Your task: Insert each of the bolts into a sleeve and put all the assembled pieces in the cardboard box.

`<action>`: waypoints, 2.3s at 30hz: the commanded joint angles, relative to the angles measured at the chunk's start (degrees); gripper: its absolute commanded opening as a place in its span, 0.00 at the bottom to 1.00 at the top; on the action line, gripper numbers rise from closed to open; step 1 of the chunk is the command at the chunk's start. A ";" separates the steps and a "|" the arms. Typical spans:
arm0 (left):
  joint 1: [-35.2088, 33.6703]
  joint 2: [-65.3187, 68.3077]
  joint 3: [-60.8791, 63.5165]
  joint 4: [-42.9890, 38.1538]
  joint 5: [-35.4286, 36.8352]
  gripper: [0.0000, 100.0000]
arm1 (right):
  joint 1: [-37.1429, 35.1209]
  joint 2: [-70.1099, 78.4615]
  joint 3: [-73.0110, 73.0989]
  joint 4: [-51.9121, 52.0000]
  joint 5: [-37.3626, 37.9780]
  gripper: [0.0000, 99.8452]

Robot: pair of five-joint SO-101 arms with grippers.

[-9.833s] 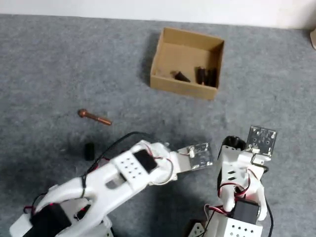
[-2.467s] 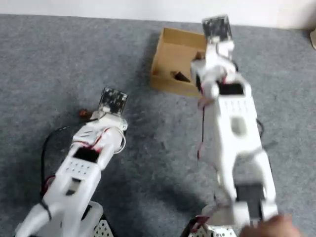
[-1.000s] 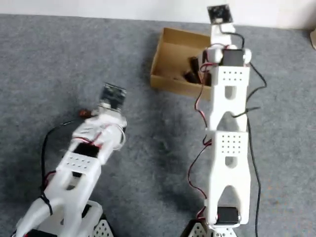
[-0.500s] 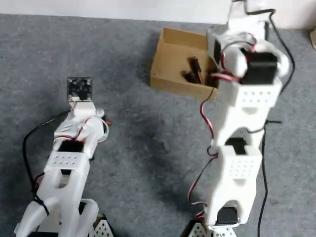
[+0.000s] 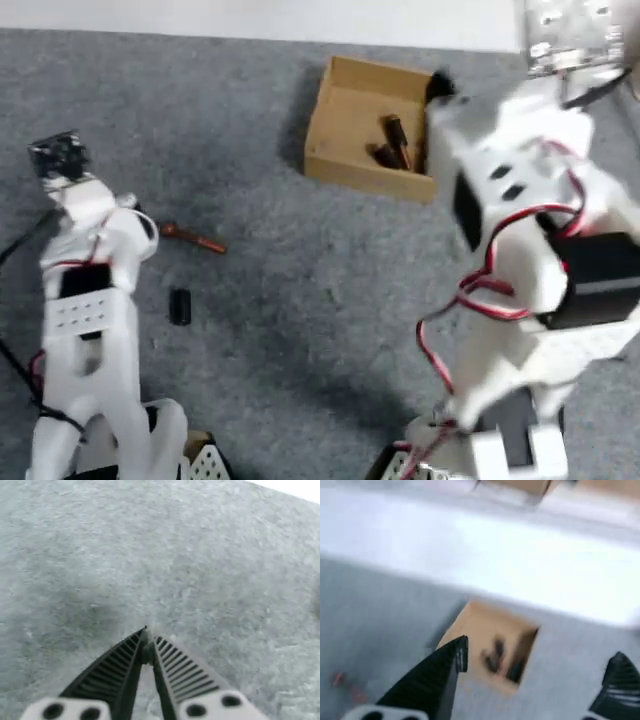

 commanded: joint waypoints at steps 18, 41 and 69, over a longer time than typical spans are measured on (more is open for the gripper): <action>-48.48 -57.36 2.86 53.71 -17.93 0.01 | -26.77 -31.43 92.97 -34.42 6.59 0.38; -55.87 -67.12 10.77 55.56 -20.84 0.01 | -46.90 34.33 47.43 -45.23 -21.19 0.38; -55.87 -67.21 12.26 55.21 -20.84 0.01 | -46.11 59.56 29.41 -44.79 -44.57 0.02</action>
